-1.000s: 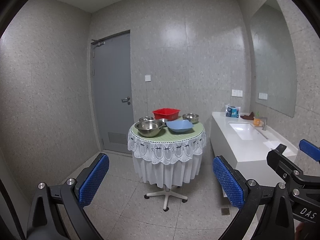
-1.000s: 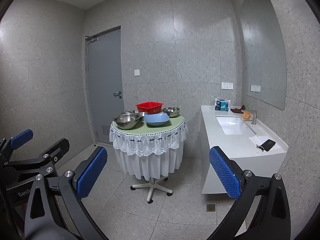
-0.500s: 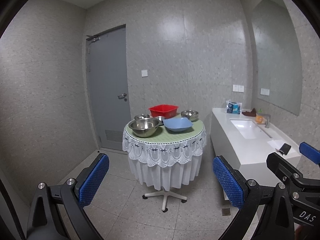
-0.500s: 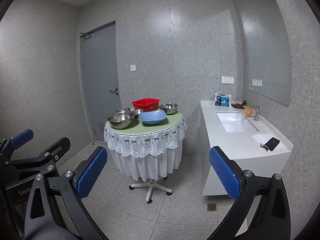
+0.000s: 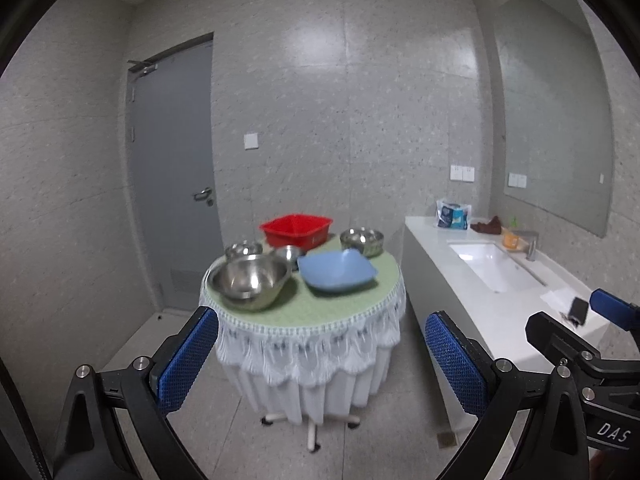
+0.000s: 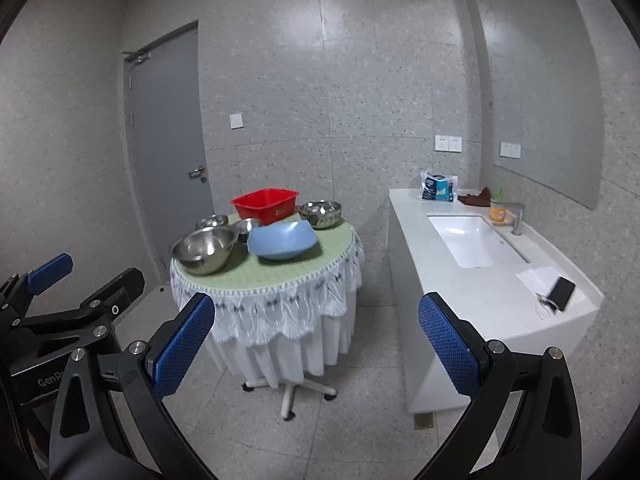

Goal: Organize plates and bowls
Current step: 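Move both tools toward the large steel bowl on the table, then close the left gripper on the large steel bowl rim while the right gripper grips it too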

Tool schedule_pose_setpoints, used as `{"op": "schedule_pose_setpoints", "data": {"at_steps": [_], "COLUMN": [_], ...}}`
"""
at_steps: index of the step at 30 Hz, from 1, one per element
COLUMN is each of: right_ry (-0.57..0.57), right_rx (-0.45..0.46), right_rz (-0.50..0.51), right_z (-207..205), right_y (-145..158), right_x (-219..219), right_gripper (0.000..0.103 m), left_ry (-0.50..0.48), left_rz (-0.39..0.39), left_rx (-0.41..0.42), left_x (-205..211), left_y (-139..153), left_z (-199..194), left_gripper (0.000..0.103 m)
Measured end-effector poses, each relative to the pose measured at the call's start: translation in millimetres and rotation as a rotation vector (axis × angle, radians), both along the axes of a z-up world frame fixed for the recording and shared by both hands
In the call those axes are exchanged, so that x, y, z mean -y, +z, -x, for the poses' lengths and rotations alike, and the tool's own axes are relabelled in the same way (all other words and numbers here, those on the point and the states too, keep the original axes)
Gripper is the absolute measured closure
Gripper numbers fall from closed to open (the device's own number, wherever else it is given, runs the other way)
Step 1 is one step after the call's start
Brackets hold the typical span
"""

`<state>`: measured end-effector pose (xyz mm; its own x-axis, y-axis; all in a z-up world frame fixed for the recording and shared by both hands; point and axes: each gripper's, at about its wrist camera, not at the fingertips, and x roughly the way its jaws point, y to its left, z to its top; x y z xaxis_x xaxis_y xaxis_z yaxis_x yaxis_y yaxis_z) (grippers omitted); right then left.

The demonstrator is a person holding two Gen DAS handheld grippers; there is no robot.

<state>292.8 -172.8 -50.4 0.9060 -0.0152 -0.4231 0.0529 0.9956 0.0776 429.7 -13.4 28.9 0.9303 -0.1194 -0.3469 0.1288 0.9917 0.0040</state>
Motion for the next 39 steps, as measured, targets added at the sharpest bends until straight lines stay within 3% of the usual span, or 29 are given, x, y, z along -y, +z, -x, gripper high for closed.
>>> {"op": "schedule_pose_setpoints", "data": {"at_steps": [4,9,20,22,30,35,39], "right_ry": [-0.005,0.056,0.282,0.318,0.442,0.463,0.459], "right_rx": [0.009,-0.041,-0.148,-0.177,-0.363,-0.424,-0.463], "right_rz": [-0.003,-0.036,-0.058,-0.054,-0.038,-0.026,-0.030], "right_z": [-52.2,-118.0,-282.1,-315.1,-426.5,-461.3,-481.1], "right_y": [2.2,-6.7,-51.7,-62.2,-114.7,-136.9,-150.9], "right_x": [-14.2,-34.8,-98.9,-109.1,-139.9,-154.4,-161.4], "right_gripper": [0.000,0.000,0.000,0.000,0.000,0.000,0.004], "left_ry": [0.003,0.045,0.260,0.293,0.381,0.381,0.341], "left_rz": [0.000,0.002,0.004,-0.003,0.023,0.067,0.083], "left_rx": [0.010,-0.027,-0.141,-0.187,-0.341,-0.428,-0.494], "left_x": [-29.3,-54.8,-80.5,-87.1,-105.9,-131.8,-149.9], "left_y": [-0.2,-8.6,-34.5,-45.5,-94.9,-127.3,-155.6], "left_z": [-82.6,-154.9,-318.1,-361.0,-469.2,-529.5,-568.4], "left_gripper": [0.001,0.001,0.001,0.001,0.001,0.012,0.033]}}
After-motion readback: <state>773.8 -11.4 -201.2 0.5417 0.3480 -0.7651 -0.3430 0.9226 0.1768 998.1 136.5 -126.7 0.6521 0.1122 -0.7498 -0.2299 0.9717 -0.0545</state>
